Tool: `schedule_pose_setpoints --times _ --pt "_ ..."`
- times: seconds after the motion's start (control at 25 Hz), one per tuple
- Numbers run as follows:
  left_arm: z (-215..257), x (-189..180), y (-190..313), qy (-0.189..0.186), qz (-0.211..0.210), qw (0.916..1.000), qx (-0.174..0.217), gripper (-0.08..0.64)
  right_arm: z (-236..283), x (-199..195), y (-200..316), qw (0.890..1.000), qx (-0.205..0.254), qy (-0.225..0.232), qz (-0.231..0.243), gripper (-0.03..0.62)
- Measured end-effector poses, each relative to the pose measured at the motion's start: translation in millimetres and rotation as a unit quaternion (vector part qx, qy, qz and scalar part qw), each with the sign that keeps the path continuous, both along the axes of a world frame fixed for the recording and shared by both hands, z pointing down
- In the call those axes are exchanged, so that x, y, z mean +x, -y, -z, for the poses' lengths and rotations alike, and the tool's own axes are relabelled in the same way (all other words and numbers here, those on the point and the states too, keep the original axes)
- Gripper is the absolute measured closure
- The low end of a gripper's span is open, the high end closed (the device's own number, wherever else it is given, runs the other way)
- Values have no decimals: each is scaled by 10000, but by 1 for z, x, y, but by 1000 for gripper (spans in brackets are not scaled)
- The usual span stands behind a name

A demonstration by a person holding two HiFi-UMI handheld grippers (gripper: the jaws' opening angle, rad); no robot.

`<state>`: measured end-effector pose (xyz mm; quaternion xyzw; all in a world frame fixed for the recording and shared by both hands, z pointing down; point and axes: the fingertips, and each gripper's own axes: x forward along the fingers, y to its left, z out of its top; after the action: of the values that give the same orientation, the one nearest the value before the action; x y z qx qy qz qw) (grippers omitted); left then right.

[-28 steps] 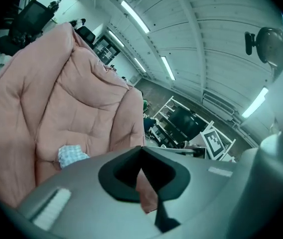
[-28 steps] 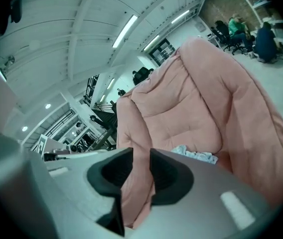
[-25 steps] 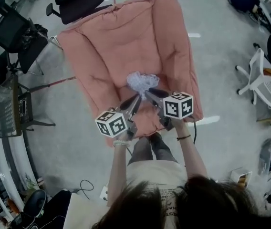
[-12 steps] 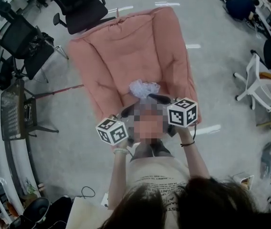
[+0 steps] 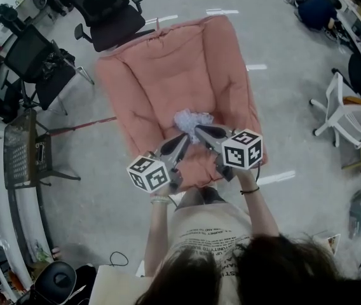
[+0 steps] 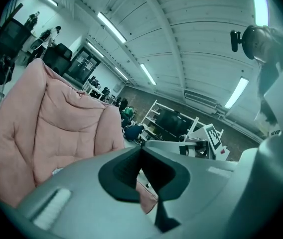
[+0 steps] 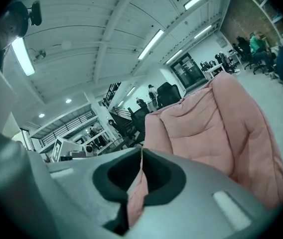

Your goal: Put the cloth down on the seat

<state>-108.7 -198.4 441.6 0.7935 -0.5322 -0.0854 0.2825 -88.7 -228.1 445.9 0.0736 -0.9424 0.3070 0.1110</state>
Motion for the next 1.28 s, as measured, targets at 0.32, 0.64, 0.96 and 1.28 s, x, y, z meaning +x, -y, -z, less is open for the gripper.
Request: schedule_pose_setpoints --times 0.32,0.64,0.96,1.28 --pt "13 2 -3 143 -33 9997 178 568 15 2 -6 9995 216 182 123 589" --pt "20 3 -4 210 -71 9993 315 568 26 2 -9 9983 484 254 224 591" --pt "27 4 1 278 -86 9988 389 568 35 6 -4 9975 591 318 217 591" --pt "26 1 0 306 -70 9988 376 568 33 3 -5 9975 573 322 261 591"
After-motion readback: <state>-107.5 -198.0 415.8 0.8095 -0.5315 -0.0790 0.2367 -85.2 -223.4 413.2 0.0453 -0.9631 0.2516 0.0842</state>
